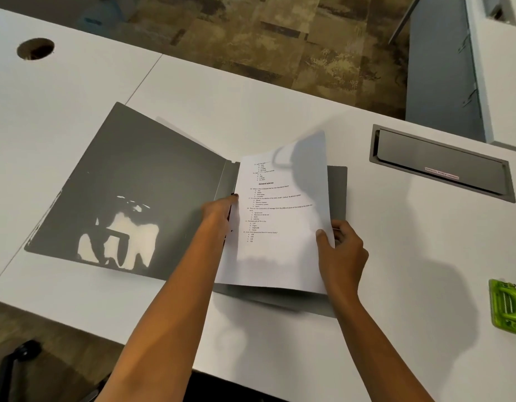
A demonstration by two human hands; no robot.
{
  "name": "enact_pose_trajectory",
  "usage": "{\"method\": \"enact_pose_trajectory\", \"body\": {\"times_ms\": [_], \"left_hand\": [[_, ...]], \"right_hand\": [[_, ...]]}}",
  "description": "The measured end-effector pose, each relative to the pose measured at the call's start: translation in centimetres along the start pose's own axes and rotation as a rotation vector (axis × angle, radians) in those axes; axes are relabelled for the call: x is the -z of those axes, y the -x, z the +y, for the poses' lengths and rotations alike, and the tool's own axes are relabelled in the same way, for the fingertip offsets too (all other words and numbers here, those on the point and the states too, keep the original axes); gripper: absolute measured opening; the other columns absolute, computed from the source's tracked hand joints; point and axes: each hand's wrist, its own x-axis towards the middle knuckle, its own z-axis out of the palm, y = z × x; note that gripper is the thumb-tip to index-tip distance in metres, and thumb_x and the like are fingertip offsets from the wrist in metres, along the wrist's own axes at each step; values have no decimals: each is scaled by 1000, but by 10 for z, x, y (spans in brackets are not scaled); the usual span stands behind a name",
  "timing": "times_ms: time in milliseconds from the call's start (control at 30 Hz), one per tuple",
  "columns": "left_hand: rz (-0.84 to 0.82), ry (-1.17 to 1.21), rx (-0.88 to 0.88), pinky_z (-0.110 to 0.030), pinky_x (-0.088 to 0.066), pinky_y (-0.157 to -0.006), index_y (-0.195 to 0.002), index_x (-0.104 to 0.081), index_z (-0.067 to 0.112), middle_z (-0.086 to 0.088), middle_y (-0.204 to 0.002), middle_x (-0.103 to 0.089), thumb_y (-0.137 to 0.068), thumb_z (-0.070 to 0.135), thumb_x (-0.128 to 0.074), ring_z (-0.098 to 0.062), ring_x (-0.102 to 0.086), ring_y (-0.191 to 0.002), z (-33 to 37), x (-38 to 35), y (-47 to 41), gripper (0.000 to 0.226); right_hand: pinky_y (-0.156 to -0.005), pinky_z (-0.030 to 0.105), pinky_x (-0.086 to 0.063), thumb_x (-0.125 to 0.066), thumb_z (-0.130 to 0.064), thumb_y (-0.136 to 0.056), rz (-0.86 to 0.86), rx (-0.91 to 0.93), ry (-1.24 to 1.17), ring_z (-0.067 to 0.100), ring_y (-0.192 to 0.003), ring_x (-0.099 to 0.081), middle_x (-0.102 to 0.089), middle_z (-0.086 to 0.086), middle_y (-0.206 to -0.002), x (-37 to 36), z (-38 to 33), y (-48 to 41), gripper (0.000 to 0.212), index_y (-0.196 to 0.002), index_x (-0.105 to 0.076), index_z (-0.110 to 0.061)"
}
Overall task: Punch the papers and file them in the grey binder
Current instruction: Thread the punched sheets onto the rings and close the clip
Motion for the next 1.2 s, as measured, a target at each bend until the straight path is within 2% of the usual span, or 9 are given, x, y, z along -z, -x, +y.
{"method": "enact_pose_trajectory", "body": {"times_ms": [233,367,500,600,733,833,1000,1100,1200], "left_hand": [[-4,-7,-20,-38,-53,-82,-87,-67,9,-9,-93,-67,-74,29,-76,-27,-62,-82,-3,-1,2,25],[-61,50,16,-39,-54,-83,-101,-68,3,-8,-88,-70,-79,22,-75,-25,-66,-78,-2,-1,3,30],[-162,99,83,-24,-53,-46,-74,-59,5,-1,-44,-64,-89,13,-62,-14,-63,-47,0,0,6,17],[-182,101,110,-23,-51,-42,-73,-57,5,-3,-41,-62,-90,11,-61,-16,-58,-62,4,1,11,18],[-179,62,117,-24,-50,-47,-71,-55,5,-2,-38,-60,-90,10,-60,-15,-60,-53,6,0,12,21],[-176,32,132,-29,-50,-60,-74,-59,7,1,-44,-63,-88,17,-62,-17,-61,-54,5,-3,14,18],[-89,-31,81,-33,-52,-69,-108,-65,7,-4,-100,-71,-80,25,-71,-25,-66,-90,0,-8,14,34],[-74,-62,24,-36,-54,-74,-111,-63,3,-6,-91,-68,-80,20,-72,-25,-64,-82,-1,-13,16,37],[-90,-78,64,-38,-45,-75,-114,-61,4,-4,-102,-67,-82,22,-71,-25,-61,-96,-1,-15,20,39]], "right_hand": [[-65,3,-38,-63,-16,-89,-1,1,-23,12,-81,-59,-65,-2,-96,0,2,4,21,-110,-63,-12],[-65,2,-37,-63,-17,-89,6,8,-27,12,-82,-59,-63,-4,-96,1,-1,2,22,-110,-62,-13],[-65,4,-38,-63,-17,-89,-1,3,-26,11,-82,-59,-63,-5,-96,3,-1,-1,21,-110,-62,-13],[-72,11,-43,-62,-17,-89,-4,-8,-23,12,-84,-59,-63,-4,-98,4,-1,-1,23,-112,-62,-13],[-82,23,-47,-63,-18,-89,-1,-32,-14,13,-89,-57,-62,-2,-103,5,-1,-1,28,-115,-61,-12],[-82,24,-48,-63,-17,-89,-8,-45,4,13,-88,-55,-60,-2,-102,7,-1,-4,28,-116,-60,-11],[-74,21,-44,-62,-16,-89,-30,-79,23,14,-84,-55,-58,-3,-99,9,2,-12,25,-114,-61,-10],[-78,25,-44,-62,-17,-89,-55,-116,42,16,-87,-54,-60,2,-105,12,8,-19,28,-116,-60,-11],[-81,27,-44,-63,-19,-88,-71,-169,54,19,-89,-54,-63,8,-114,14,16,-25,31,-118,-59,-11]]}}
